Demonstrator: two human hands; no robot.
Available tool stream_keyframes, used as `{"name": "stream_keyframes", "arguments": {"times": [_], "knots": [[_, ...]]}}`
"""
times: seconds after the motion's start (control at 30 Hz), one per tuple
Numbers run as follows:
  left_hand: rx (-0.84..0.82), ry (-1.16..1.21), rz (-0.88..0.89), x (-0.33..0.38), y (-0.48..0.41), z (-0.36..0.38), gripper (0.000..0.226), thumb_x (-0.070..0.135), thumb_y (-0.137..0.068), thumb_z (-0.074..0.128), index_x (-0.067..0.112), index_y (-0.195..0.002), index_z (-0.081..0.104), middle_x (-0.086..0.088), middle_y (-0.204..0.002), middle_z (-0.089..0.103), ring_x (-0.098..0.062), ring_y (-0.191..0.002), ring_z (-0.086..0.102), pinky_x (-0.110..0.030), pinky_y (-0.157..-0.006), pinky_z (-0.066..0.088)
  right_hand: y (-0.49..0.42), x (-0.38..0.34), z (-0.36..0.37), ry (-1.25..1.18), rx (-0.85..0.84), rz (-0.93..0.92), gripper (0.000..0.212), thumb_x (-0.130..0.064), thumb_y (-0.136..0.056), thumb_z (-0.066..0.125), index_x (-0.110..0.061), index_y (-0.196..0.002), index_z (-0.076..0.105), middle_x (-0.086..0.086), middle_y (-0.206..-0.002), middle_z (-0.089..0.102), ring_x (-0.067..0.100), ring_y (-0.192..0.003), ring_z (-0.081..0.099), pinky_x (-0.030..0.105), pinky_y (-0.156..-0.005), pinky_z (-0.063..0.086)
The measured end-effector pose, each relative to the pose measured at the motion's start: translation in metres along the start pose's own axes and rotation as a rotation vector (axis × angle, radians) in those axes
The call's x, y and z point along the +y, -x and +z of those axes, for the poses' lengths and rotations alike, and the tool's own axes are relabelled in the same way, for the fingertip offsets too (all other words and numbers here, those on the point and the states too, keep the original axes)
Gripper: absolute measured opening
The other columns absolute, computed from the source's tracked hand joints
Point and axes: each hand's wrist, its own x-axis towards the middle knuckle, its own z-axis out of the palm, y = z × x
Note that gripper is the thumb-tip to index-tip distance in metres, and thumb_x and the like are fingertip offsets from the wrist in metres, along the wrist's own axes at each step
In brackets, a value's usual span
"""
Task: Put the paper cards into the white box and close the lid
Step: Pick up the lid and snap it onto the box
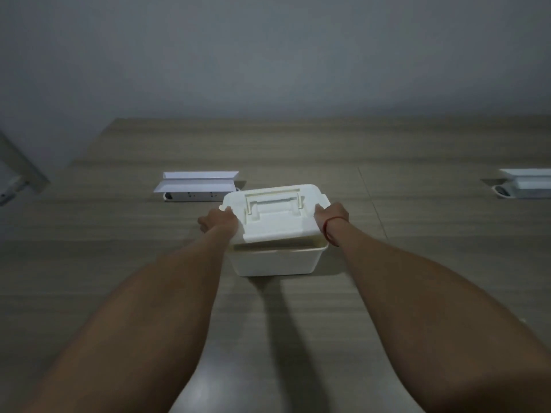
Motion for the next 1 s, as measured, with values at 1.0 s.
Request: {"name": "stream_keyframes", "arguments": {"times": [1.0], "knots": [[0.003,0.372,-0.078,-0.026,-0.034,0.044,0.075,0.052,-0.095,0.040,0.000,-0.146,0.022,-0.026,-0.144,0.045,-0.043,-0.129,0.047,-0.048,-0.107,0.039,-0.017,0.027,0.029,-0.146,-0.008,0.182,0.058,-0.043,-0.095,0.047,-0.002,-0.136,0.048,0.016,-0.141,0.052,0.034,-0.130,0.050,0.035,-0.106,0.039]]}}
